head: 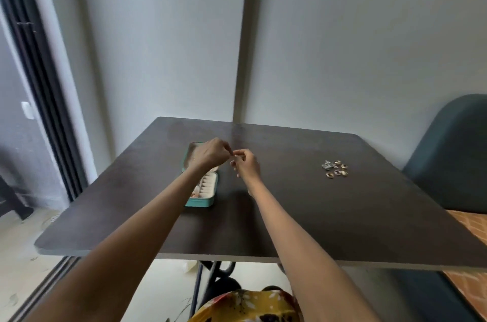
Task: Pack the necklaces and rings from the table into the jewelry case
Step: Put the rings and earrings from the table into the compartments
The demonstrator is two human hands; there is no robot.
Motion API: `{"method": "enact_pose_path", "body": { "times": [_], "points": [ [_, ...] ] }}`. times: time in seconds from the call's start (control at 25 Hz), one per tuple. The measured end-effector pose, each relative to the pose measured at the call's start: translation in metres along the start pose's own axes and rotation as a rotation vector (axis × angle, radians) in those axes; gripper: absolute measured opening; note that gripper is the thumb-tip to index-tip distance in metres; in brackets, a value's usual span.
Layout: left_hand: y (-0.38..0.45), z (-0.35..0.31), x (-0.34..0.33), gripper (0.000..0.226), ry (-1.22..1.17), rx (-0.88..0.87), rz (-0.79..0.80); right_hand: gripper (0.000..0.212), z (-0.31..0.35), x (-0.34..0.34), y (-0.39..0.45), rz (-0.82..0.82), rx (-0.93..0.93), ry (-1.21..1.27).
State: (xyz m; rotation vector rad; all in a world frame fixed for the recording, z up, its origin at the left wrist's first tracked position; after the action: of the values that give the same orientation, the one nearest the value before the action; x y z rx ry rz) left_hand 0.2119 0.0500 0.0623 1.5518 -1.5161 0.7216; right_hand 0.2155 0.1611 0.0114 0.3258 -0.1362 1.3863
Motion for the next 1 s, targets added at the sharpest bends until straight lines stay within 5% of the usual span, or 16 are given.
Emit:
{"method": "enact_pose_path", "body": {
  "times": [0.2, 0.6, 1.0],
  "points": [
    [0.014, -0.095, -0.076, 0.024, -0.511, -0.070, -0.013, 0.014, -0.043, 0.106, 0.017, -0.186, -0.066, -0.147],
    [0.054, -0.191, -0.213, 0.026, -0.507, -0.137, 0.065, 0.013, -0.126, 0.285, 0.040, -0.613, -0.217, -0.202],
    [0.094, -0.191, -0.223, 0.025, -0.423, -0.157, -0.073, 0.019, -0.115, 0.297, 0.109, -0.395, -0.183, -0.804]
  ]
}}
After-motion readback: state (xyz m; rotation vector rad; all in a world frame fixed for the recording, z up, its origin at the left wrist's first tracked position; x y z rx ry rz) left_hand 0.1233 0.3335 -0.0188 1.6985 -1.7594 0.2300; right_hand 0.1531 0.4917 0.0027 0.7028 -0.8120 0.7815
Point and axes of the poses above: each hand's wrist, its own y-axis towards the middle knuckle, its own x-axis out of the back of the hand, z = x × y, the point moved 7 cm from there along y, towards the middle knuckle, and after that the axes turned 2 degrees about y, right-handed, at the moved point
